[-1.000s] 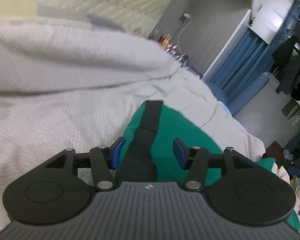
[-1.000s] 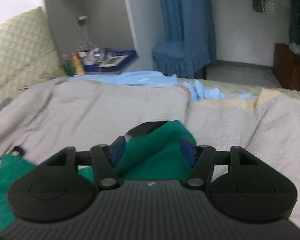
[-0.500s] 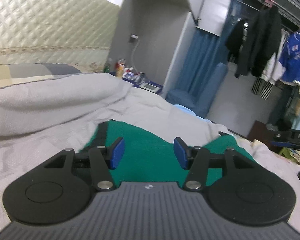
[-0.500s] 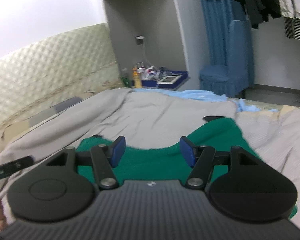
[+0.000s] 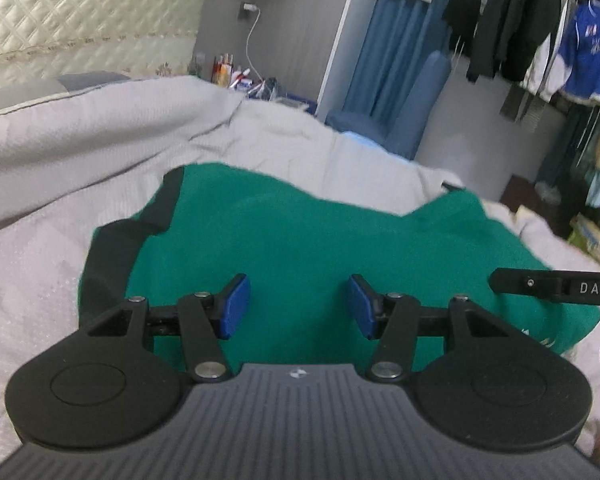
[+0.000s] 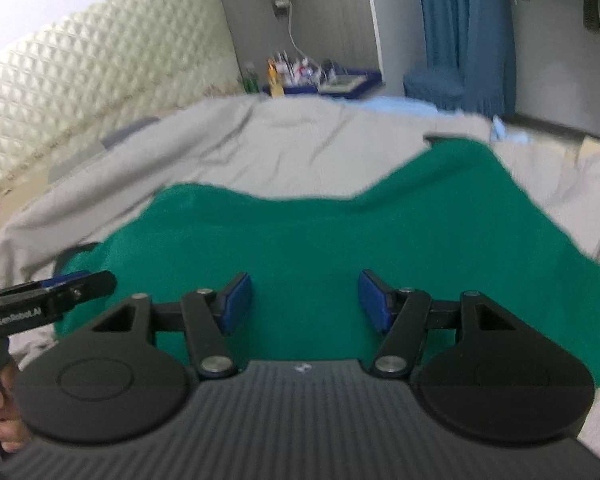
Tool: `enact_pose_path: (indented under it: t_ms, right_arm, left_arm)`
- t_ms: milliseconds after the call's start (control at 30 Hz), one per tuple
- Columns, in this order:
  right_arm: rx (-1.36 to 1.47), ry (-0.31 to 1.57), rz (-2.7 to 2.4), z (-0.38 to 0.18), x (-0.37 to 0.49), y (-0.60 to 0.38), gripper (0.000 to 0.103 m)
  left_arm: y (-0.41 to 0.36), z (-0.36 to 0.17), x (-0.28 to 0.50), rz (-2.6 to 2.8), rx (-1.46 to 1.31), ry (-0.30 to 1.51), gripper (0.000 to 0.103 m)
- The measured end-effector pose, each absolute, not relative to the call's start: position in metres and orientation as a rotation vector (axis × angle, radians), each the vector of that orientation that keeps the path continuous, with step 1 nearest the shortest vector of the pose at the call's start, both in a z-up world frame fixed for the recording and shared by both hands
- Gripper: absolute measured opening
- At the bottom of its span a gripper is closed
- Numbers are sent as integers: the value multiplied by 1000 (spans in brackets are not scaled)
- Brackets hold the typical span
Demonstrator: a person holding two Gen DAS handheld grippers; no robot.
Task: Fold large clothes
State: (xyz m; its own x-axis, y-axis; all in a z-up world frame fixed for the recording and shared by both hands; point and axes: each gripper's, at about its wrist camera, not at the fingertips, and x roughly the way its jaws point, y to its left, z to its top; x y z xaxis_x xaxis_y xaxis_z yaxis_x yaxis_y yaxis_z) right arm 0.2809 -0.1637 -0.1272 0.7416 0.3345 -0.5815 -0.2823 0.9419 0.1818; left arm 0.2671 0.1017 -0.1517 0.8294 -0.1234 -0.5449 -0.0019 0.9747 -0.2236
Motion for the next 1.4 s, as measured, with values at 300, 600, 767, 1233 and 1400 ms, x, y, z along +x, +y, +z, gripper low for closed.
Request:
enact_pose_path:
  t_ms: [300, 600, 767, 1233, 1400]
  right_arm:
    - [73, 744, 348, -152, 286, -160, 63]
    - [224, 715, 321, -126, 259, -179, 64]
    - [507, 745, 292, -128, 238, -217, 78]
    - [1157, 890, 173, -199, 242, -268, 103]
    - [1214, 891, 94, -214, 259, -270, 103]
  left_arm:
    - [108, -175, 285, -64, -244, 678, 69]
    - [117, -154, 259, -64, -353, 647, 69]
    - [118, -136, 230, -115, -539, 637, 82]
    - [156, -205, 239, -53, -1056, 850, 96]
    - [171, -225, 252, -6, -1119, 859, 96]
